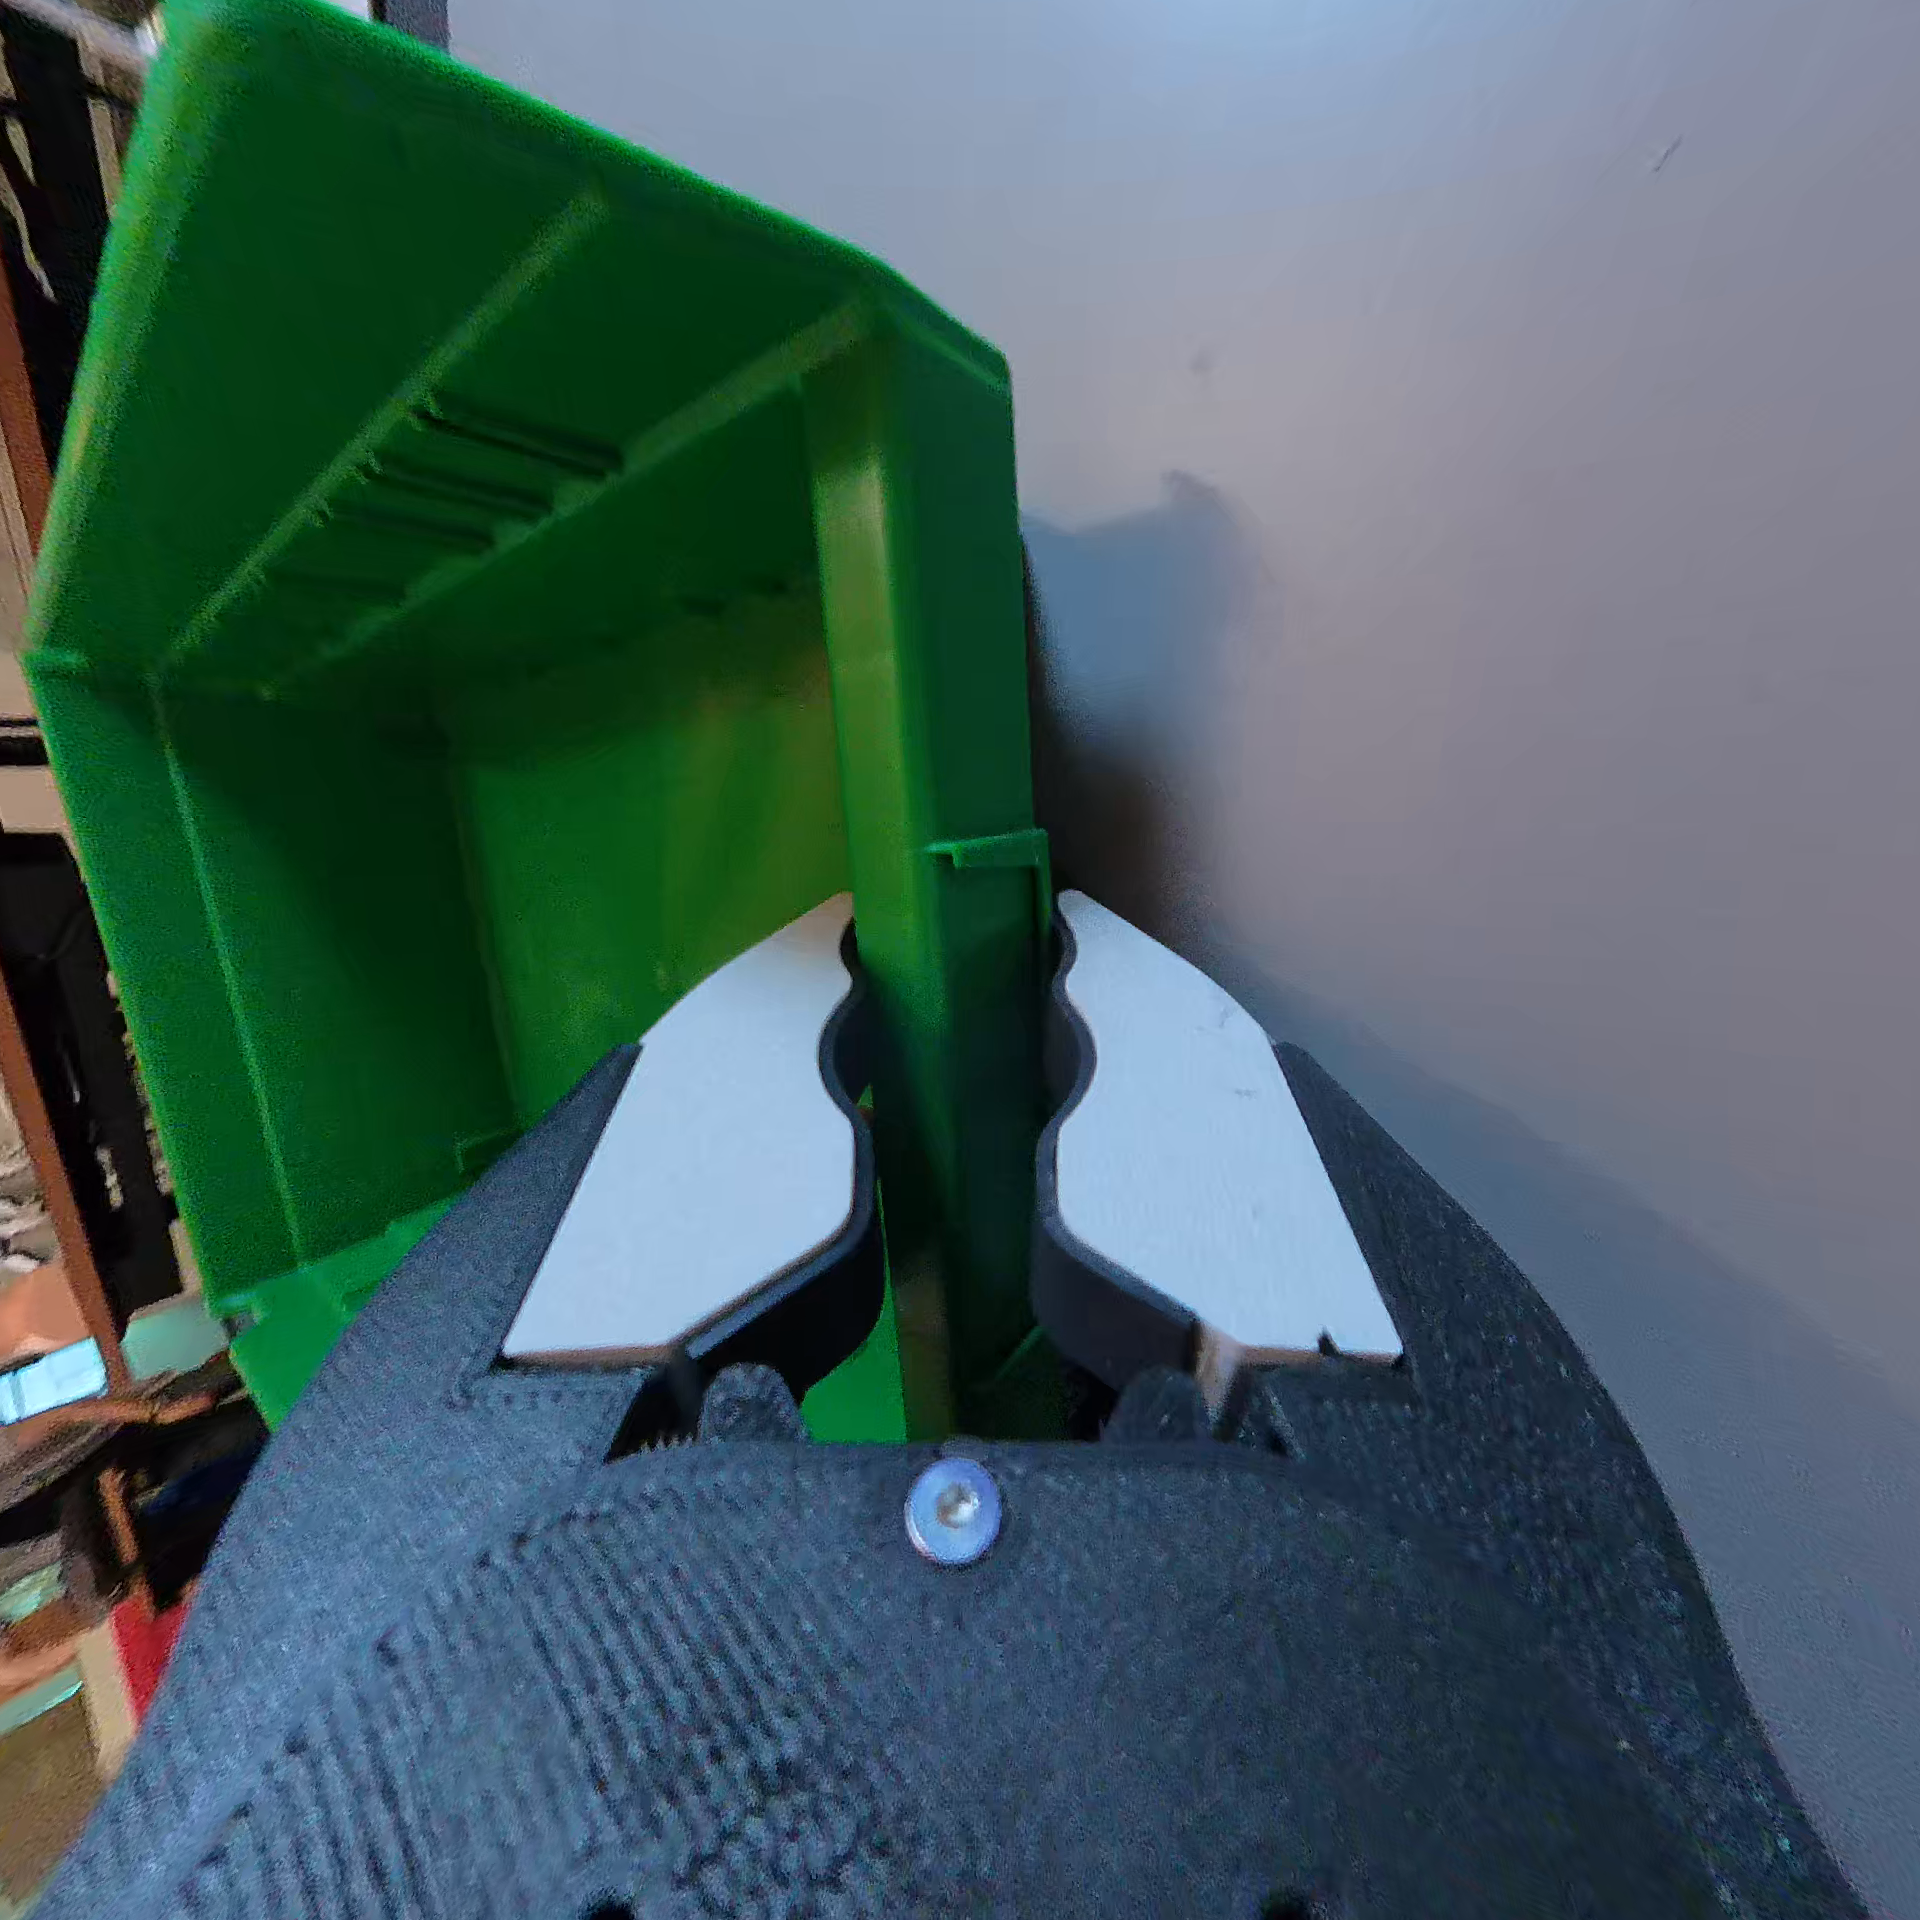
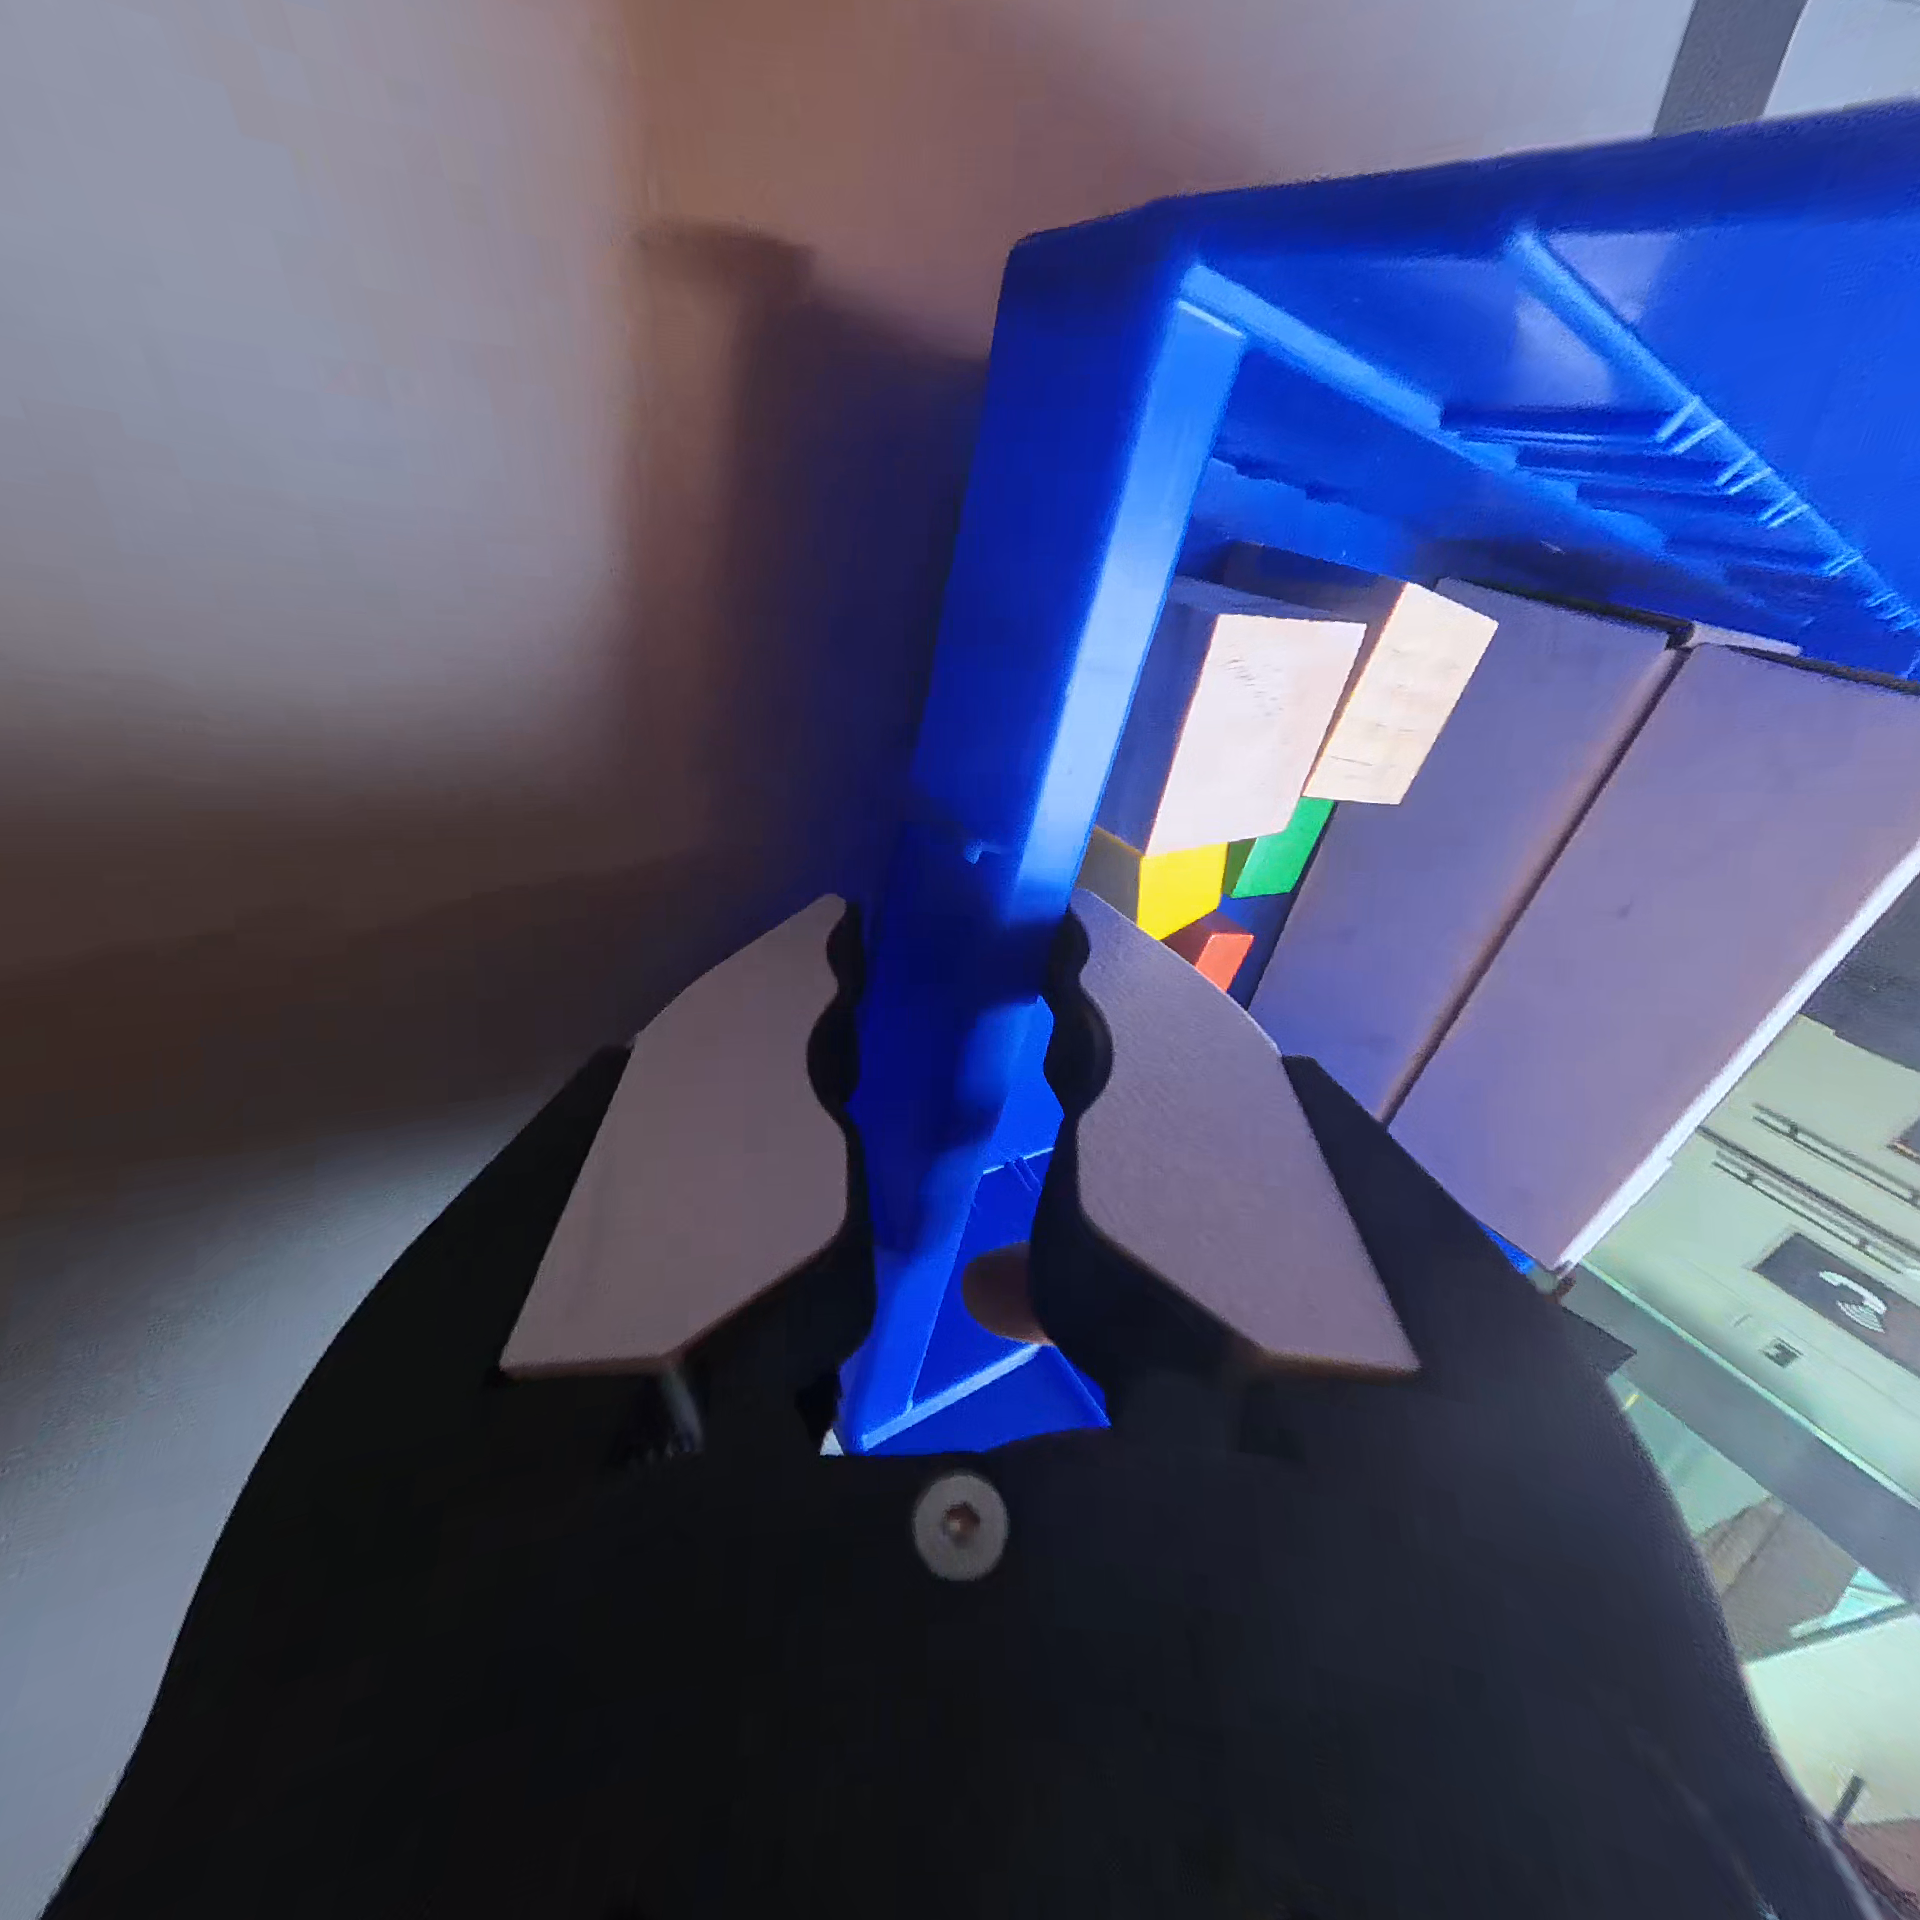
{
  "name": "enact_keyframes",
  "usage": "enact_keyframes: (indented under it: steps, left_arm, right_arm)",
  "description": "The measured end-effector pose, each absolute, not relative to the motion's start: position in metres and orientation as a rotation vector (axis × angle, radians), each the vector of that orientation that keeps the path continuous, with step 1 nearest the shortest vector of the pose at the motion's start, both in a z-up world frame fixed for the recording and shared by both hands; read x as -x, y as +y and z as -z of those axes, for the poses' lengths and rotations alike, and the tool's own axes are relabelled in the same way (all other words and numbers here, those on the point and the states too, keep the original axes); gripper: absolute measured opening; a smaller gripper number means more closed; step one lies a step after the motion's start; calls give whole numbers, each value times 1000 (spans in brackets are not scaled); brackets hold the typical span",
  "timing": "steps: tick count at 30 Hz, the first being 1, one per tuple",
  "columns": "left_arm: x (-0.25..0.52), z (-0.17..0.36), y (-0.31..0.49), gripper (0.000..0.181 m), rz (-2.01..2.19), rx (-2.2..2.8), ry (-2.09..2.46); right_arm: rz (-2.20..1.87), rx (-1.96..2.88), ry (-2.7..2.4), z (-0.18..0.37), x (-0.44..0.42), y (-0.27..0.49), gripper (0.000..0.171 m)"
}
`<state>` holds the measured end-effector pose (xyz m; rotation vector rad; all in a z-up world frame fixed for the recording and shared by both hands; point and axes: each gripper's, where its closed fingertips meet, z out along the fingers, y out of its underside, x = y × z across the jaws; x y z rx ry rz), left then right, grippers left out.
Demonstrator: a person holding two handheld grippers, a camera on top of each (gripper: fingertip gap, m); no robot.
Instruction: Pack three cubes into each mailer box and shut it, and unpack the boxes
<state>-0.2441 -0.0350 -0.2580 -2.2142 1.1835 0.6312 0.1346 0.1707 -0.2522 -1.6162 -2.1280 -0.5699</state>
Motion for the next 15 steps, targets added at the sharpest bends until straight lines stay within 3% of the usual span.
enact_keyframes:
  steps: [15]
  left_arm:
    - [115, 256, 16, 30, -478, 1889, 1499]
  right_arm:
    - [469, 1286, -2098, 249, -115, 0, 33]
